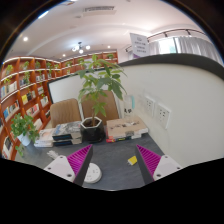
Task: Unplug charger
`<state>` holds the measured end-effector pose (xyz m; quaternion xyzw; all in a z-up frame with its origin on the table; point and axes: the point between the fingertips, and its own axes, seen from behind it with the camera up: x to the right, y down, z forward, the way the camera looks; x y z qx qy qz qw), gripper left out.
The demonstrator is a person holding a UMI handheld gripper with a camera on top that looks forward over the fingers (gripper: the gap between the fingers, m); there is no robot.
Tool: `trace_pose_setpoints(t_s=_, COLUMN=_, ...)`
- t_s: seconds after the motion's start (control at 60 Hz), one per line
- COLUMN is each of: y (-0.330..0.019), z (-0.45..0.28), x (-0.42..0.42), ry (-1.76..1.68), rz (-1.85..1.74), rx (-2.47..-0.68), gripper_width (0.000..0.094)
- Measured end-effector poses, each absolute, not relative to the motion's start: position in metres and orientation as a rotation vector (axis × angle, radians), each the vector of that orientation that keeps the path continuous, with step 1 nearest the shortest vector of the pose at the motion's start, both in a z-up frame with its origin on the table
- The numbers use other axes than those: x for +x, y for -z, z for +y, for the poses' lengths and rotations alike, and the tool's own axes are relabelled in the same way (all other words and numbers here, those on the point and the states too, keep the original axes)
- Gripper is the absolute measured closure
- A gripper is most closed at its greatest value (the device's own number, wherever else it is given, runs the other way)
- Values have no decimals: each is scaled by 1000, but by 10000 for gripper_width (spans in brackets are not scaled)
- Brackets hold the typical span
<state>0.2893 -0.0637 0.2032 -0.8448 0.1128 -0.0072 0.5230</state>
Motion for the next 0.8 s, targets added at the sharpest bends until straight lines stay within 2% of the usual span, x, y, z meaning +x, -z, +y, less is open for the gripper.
trace_pose_setpoints(t_s=0.1, y=-237, z=-100, x=238, ry=-10, rz=233, rx=-1990, gripper_width=83)
trace_pose_setpoints(t_s=0.2, y=-250, z=-133, x=189, ry=-6, rz=172, rx=-1971, gripper_width=84)
trace_pose_setpoints(t_s=0.483, y=-232, z=-207, x=74, ry=-67, rz=44, rx=-2036, gripper_width=78)
trace_pose_setpoints(t_s=0.8, y=-213, z=-250, x=31, ry=-72, rz=-56, rx=-2066, gripper_width=76)
